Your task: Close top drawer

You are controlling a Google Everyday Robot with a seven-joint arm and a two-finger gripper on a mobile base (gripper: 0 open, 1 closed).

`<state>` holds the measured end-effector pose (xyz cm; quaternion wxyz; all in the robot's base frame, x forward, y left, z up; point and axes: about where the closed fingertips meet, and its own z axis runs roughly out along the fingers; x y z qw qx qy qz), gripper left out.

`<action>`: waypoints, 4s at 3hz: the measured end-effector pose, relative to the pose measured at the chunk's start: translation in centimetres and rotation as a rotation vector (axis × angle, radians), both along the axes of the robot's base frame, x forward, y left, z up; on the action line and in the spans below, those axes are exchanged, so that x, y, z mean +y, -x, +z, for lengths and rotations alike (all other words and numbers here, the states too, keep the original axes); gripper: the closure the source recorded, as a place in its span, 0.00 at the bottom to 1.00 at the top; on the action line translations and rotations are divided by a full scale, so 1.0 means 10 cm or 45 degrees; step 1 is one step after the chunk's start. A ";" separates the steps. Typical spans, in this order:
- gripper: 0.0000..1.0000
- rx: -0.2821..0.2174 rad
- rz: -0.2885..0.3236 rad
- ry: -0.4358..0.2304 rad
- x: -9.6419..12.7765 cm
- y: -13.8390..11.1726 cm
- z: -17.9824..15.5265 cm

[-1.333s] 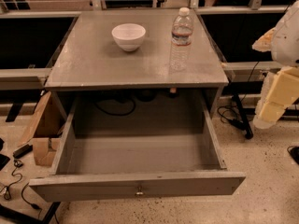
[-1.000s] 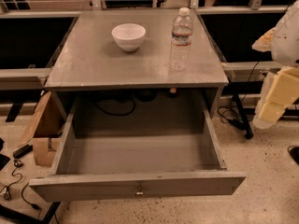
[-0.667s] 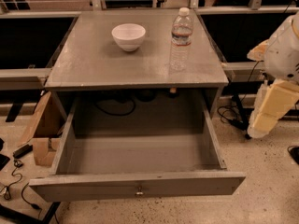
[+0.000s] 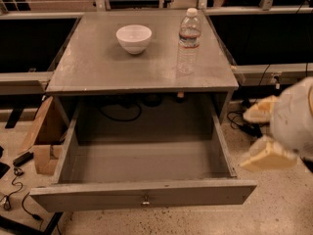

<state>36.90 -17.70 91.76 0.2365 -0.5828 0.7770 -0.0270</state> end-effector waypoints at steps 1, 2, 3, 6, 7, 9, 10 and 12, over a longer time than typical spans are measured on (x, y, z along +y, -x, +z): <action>0.62 -0.021 -0.034 -0.038 0.12 0.19 -0.54; 0.85 0.053 -0.058 -0.066 0.15 0.27 -1.46; 1.00 0.182 -0.091 -0.100 0.12 0.58 -2.75; 1.00 0.064 -0.079 -0.245 0.26 -0.07 -3.52; 1.00 0.063 -0.079 -0.245 0.26 -0.06 -3.52; 1.00 -0.033 0.004 -0.276 0.57 -0.41 -3.26; 1.00 -0.033 0.004 -0.276 0.57 -0.41 -3.26; 1.00 -0.060 0.018 -0.310 0.61 -0.56 -3.30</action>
Offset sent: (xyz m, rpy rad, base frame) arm -0.0956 -0.0018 -0.3844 0.0546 0.3090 -0.1133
